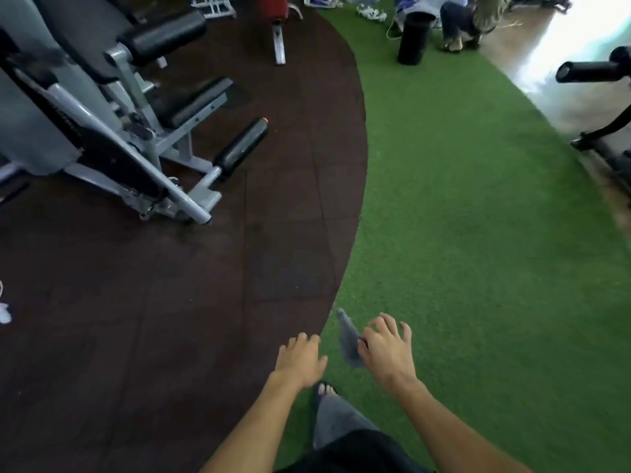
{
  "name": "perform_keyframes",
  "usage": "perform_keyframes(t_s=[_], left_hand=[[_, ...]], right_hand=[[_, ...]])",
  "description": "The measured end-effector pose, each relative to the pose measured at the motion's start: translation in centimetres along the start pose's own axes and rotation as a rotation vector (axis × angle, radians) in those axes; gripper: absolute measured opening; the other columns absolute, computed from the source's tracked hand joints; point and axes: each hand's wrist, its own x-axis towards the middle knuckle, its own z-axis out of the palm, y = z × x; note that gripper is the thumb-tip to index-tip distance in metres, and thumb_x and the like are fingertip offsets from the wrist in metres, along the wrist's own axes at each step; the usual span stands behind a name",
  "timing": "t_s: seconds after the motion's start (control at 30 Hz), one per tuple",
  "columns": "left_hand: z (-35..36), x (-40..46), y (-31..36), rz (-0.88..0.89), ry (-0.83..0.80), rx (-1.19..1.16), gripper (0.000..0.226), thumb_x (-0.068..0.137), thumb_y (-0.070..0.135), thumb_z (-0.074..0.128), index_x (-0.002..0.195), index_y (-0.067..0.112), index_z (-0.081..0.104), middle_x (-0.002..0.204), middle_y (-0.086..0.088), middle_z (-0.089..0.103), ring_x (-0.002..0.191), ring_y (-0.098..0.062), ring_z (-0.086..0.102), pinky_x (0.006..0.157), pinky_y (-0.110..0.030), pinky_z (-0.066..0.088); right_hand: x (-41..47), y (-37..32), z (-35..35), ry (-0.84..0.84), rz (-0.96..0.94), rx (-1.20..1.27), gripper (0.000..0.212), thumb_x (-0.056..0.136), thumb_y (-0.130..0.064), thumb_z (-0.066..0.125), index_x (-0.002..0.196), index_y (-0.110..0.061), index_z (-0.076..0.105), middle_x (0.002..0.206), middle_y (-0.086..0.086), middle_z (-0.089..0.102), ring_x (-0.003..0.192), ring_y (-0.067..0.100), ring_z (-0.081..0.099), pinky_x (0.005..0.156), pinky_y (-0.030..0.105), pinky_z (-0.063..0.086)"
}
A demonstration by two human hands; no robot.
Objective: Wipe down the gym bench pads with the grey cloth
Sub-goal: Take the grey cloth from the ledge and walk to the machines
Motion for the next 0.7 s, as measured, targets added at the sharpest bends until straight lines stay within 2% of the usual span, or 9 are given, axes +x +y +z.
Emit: perform_keyframes(t_s=[0.07, 0.13, 0.27, 0.4, 0.47, 0.5, 0.6, 0.63, 0.7], left_hand=[[-3.5, 4.1, -1.0, 0.010, 0.016, 0.013, 0.046, 0.100, 0.040, 0.044, 0.140, 0.017, 0.043, 0.142, -0.010, 0.046, 0.133, -0.033, 0.043, 0.107, -0.046, 0.036], [-7.1, 8.6, -1.9, 0.009, 0.019, 0.015, 0.045, 0.100, 0.039, 0.044, 0.140, 0.018, 0.043, 0.142, -0.010, 0.046, 0.133, -0.032, 0.043, 0.108, -0.046, 0.036], [-14.6, 17.0, -2.7, 0.007, -0.012, 0.017, 0.047, 0.101, 0.041, 0.045, 0.141, 0.018, 0.043, 0.143, -0.009, 0.045, 0.134, -0.031, 0.042, 0.109, -0.045, 0.036], [-22.7, 25.3, -3.2, -0.015, -0.031, 0.026, 0.048, 0.101, 0.041, 0.044, 0.142, 0.018, 0.042, 0.144, -0.008, 0.045, 0.134, -0.030, 0.044, 0.108, -0.045, 0.036], [-26.4, 28.9, -3.2, -0.004, -0.043, 0.003, 0.047, 0.101, 0.041, 0.044, 0.143, 0.018, 0.042, 0.144, -0.008, 0.045, 0.133, -0.030, 0.044, 0.108, -0.044, 0.036], [-28.2, 30.8, -3.4, 0.000, -0.038, -0.008, 0.047, 0.102, 0.040, 0.043, 0.143, 0.018, 0.043, 0.143, -0.007, 0.046, 0.132, -0.030, 0.044, 0.107, -0.044, 0.036], [-33.6, 37.6, -3.7, 0.009, -0.059, 0.006, 0.045, 0.102, 0.040, 0.043, 0.140, 0.018, 0.046, 0.141, -0.006, 0.050, 0.129, -0.028, 0.047, 0.105, -0.043, 0.037], [-35.5, 40.1, -3.7, 0.017, -0.065, 0.017, 0.044, 0.101, 0.040, 0.043, 0.139, 0.018, 0.048, 0.140, -0.006, 0.051, 0.129, -0.028, 0.047, 0.104, -0.043, 0.038], [-39.3, 44.7, -3.5, 0.040, -0.067, 0.035, 0.042, 0.101, 0.040, 0.044, 0.135, 0.018, 0.050, 0.138, -0.007, 0.052, 0.129, -0.029, 0.048, 0.103, -0.043, 0.038]], right_hand=[[5.2, -0.6, -0.6, 0.043, 0.026, 0.015, 0.012, 0.082, -0.029, 0.071, 0.084, -0.017, 0.075, 0.106, 0.005, 0.069, 0.122, 0.029, 0.055, 0.099, 0.059, 0.041], [10.6, -1.3, -1.0, 0.036, 0.025, 0.034, 0.012, 0.079, -0.028, 0.073, 0.081, -0.017, 0.074, 0.103, 0.005, 0.070, 0.118, 0.029, 0.057, 0.097, 0.058, 0.042], [21.1, -2.1, -4.0, -0.062, 0.015, 0.054, 0.028, 0.097, -0.033, 0.048, 0.110, -0.019, 0.069, 0.129, 0.000, 0.057, 0.136, 0.023, 0.036, 0.112, 0.051, 0.023], [31.9, -1.8, -7.4, -0.038, -0.002, 0.049, 0.033, 0.101, -0.036, 0.041, 0.120, -0.020, 0.063, 0.135, -0.001, 0.050, 0.139, 0.021, 0.029, 0.114, 0.048, 0.018], [36.9, -1.7, -8.5, -0.049, 0.019, 0.044, 0.031, 0.098, -0.035, 0.044, 0.113, -0.020, 0.067, 0.128, 0.000, 0.054, 0.135, 0.023, 0.036, 0.111, 0.050, 0.023], [39.5, -1.7, -9.0, 0.002, 0.018, 0.046, 0.030, 0.095, -0.035, 0.047, 0.104, -0.020, 0.071, 0.121, 0.001, 0.058, 0.128, 0.025, 0.044, 0.107, 0.052, 0.030], [47.4, -1.9, -10.9, 0.047, 0.044, 0.040, 0.026, 0.078, -0.036, 0.055, 0.068, -0.019, 0.072, 0.088, 0.002, 0.066, 0.095, 0.028, 0.064, 0.081, 0.054, 0.051], [50.4, -1.7, -11.2, 0.032, 0.046, 0.029, 0.018, 0.073, -0.035, 0.065, 0.065, -0.020, 0.071, 0.084, 0.001, 0.065, 0.091, 0.028, 0.065, 0.078, 0.054, 0.053], [56.0, -1.1, -11.6, 0.024, 0.048, 0.010, 0.013, 0.067, -0.031, 0.080, 0.069, -0.021, 0.072, 0.087, 0.000, 0.066, 0.095, 0.027, 0.065, 0.080, 0.054, 0.052]])
